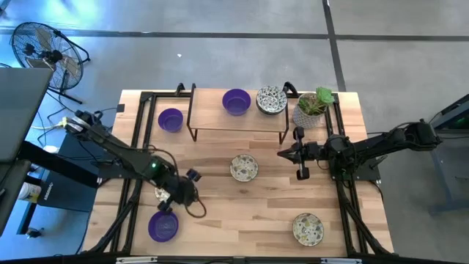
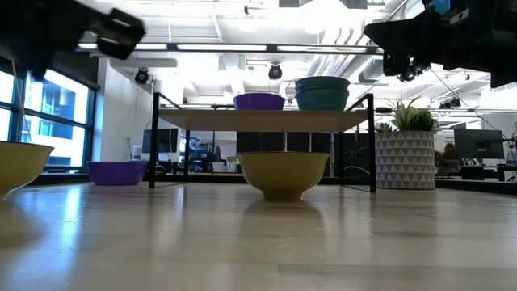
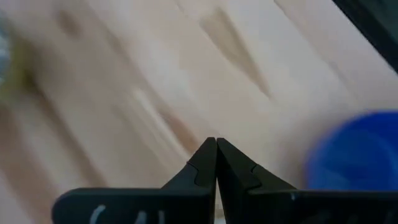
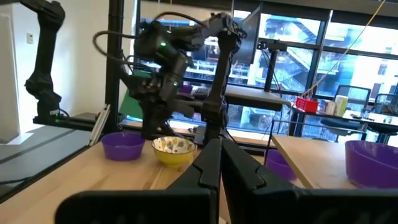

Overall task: Pick & Place Mini bowls
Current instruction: Stack the bottom violet bowl on the violet bowl on the shelf

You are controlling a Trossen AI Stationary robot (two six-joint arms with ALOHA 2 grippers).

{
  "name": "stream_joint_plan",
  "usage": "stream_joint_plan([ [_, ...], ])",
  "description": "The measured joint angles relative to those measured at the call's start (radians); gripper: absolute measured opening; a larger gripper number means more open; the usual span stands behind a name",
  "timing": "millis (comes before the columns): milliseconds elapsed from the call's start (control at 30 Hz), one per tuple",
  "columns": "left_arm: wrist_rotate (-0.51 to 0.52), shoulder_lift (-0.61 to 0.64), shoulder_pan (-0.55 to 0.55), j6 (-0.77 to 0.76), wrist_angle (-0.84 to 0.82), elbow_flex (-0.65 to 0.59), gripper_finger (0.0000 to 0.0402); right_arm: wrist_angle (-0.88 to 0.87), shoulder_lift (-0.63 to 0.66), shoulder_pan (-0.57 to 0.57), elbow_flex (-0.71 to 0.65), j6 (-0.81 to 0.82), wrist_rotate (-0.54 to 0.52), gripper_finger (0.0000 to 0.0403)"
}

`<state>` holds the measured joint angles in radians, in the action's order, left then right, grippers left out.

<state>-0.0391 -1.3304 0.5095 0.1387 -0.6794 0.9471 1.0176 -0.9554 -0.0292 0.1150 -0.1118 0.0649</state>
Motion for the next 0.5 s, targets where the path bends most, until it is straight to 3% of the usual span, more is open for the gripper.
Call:
stream_joint_plan([
  [200, -0.059, -0.074, 0.115, -0.102, -0.140, 0.109, 0.0018, -0.013, -0.001, 0.000, 0.000, 0.000, -0.003, 0.0001],
  [500, -0.131, -0.193, 0.224, -0.135, -0.246, 0.184, 0.0118, -0.021, -0.001, 0.000, 0.000, 0.001, -0.003, 0.0002],
])
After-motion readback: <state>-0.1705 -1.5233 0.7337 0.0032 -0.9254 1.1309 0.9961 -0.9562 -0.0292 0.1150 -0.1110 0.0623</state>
